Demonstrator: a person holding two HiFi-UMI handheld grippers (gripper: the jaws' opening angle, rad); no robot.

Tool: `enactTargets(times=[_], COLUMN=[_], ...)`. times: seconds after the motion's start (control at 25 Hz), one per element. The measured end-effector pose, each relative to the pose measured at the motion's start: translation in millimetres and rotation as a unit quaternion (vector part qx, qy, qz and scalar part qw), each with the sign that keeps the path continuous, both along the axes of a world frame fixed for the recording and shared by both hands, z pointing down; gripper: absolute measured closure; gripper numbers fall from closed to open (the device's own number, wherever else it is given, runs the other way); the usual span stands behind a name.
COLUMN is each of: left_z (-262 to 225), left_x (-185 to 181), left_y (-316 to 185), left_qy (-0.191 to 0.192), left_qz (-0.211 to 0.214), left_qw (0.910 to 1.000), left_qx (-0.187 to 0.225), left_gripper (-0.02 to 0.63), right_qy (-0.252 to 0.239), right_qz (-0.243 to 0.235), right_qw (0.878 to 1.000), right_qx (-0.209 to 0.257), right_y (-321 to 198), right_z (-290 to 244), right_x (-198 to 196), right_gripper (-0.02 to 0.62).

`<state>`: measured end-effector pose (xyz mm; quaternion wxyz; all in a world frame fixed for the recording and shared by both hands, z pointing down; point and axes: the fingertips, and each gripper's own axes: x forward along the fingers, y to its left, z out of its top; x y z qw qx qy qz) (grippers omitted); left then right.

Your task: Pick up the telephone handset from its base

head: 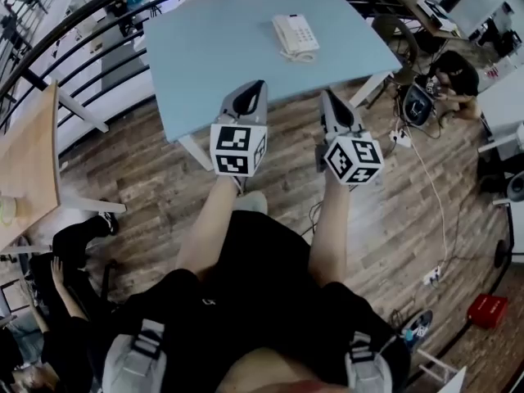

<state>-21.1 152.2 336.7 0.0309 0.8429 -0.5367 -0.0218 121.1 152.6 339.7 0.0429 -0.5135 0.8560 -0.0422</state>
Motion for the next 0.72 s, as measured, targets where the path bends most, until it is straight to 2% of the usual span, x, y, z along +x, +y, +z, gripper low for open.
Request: enactTargets(times=[0.16,0.36,0.56,0.72], left_z=[-3,10,34,61], left_x=[12,25,43,52], left_y=[-17,-69,-131,-197], left_qy=[0.006,0.015,0.023,0.022], left_qz=[0.014,0.029,0.041,0.04], left_qw=[0.9999,0.9995,0.9985,0.9967], left_qx=[0.007,0.001,-0.03,-0.067], left_gripper=[0.606,0.606,0.606,0.606], right_qy=[0.001,0.011,0.013,0.009], right_qz=[0.012,0.022,0.025,0.021], right_qw=[1.0,1.0,0.999,0.998], right_qx=[0.013,0.006,-0.015,-0.053], right_y=[-14,-59,-113,-170], right_z=[-10,4,24,56], right_x=[16,27,39,42], right_gripper=[0.6,0.6,0.6,0.6])
